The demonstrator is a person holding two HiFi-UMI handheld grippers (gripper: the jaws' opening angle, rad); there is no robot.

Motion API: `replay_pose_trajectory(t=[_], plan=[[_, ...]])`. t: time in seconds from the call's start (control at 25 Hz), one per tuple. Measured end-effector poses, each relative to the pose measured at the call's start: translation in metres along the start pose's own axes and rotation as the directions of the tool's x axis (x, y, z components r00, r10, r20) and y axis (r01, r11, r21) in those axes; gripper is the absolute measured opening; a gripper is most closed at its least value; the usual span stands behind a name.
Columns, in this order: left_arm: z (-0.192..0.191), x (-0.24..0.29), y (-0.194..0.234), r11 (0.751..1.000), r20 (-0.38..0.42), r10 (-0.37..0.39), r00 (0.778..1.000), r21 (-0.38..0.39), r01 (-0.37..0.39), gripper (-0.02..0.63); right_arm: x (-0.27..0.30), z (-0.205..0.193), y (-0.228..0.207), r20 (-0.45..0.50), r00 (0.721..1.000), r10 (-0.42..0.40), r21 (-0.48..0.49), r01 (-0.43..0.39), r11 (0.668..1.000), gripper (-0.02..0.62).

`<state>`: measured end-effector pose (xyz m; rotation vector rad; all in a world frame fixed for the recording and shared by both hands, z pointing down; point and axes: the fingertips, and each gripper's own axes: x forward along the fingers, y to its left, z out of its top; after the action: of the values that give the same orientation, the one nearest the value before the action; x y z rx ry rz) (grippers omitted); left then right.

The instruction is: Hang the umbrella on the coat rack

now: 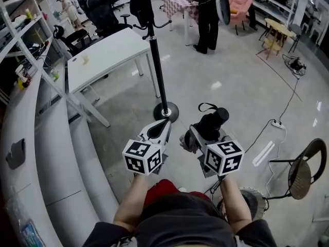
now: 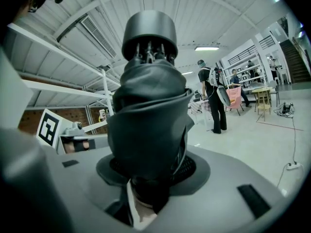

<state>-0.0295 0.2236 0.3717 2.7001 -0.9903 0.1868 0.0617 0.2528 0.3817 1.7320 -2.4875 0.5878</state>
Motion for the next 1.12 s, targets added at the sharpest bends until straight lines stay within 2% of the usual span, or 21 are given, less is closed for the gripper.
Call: replay_pose_trajectory(t=[0.68,1.12], plan=[[0.024,0.045,0.031,0.997,0.042,0.071,0.997,0.016,-0.072,0.012,0.037,0.024,-0.040,-0.002,1.000,-0.018,-0.013,0.018,1.000,0.190],[0.049,0.110,0.097,0.998,0.048,0.053,0.997,0.017,-0.054,0.012,0.114,0.048,-0.073,-0.011,1.000,-0.027,-0.008,0.027,1.000,0.190]])
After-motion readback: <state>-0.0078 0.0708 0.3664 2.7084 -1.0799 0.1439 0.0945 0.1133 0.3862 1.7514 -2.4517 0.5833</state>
